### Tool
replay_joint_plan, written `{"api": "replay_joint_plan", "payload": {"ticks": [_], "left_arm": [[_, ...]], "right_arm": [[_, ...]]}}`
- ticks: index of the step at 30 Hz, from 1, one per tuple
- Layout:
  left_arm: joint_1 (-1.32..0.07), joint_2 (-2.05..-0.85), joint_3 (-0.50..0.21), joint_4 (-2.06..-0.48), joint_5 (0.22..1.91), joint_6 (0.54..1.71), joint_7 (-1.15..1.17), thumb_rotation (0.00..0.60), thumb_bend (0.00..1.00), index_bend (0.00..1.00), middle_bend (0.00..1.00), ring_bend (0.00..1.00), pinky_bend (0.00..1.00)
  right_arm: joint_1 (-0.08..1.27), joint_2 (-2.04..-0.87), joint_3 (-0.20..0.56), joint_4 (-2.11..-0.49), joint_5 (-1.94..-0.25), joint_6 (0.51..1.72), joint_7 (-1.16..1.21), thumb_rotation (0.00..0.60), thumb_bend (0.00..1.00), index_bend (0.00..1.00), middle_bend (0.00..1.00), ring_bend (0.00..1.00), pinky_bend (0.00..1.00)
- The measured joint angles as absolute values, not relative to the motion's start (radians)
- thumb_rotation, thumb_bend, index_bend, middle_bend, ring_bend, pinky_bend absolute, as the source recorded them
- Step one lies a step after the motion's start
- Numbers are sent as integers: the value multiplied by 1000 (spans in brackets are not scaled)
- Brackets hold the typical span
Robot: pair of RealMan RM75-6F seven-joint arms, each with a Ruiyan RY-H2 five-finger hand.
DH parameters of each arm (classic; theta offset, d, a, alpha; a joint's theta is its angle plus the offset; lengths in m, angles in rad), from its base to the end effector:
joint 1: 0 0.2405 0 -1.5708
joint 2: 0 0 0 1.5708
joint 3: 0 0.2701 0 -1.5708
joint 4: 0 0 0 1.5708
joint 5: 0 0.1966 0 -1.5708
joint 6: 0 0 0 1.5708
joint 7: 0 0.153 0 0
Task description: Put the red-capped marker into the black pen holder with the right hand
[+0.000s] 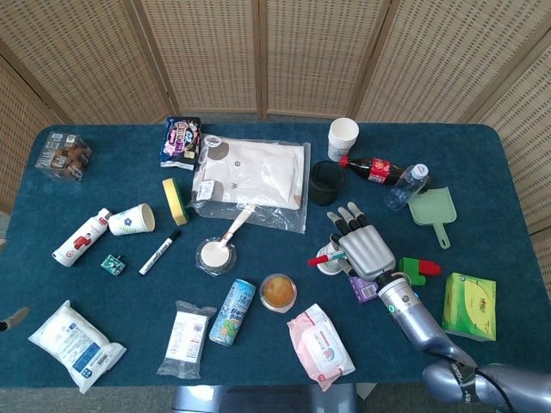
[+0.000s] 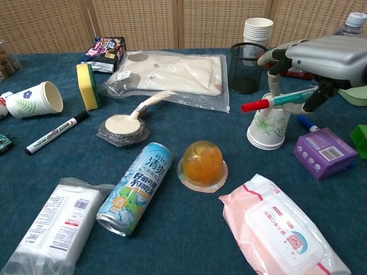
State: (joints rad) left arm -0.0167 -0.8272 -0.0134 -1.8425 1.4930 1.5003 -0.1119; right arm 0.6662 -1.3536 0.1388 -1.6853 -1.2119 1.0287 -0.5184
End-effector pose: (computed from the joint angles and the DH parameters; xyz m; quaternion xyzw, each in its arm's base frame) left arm -0.2996 0.1599 0.2455 -0.5703 -0.4285 -0.3775 0.5905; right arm -0.1633 -0.3320 0.0485 0.7782 -0.2808 0.3412 0.4462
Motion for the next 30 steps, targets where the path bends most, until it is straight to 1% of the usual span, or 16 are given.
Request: {"api": "replay_joint_plan", "payload": {"ticks": [5, 12, 23, 30], "left_arm": [[-18, -828, -15, -1844, 1489, 1499, -109, 600, 54, 0, 0, 0, 0], [-19, -828, -14, -1845, 1489, 1496, -105, 600, 54, 0, 0, 0, 0], [-18, -826, -13, -1846, 1492, 1498, -111, 600, 53, 0, 0, 0, 0], [-18, -825, -12, -1845, 1493, 1498, -115, 600, 54, 0, 0, 0, 0]], "right_arm": [[664, -1364, 137, -1668, -1231, 1038, -488, 600, 406, 583, 80, 0, 70], [658, -1369, 132, -1651, -1274, 1065, -461, 600, 420, 616, 91, 0, 71], [649, -1330, 138, -1704, -1310, 1102, -470, 600, 427, 629, 102, 0, 72], [666, -1310, 186, -1752, -1295, 1103, -448, 600, 427, 629, 103, 0, 82]]}}
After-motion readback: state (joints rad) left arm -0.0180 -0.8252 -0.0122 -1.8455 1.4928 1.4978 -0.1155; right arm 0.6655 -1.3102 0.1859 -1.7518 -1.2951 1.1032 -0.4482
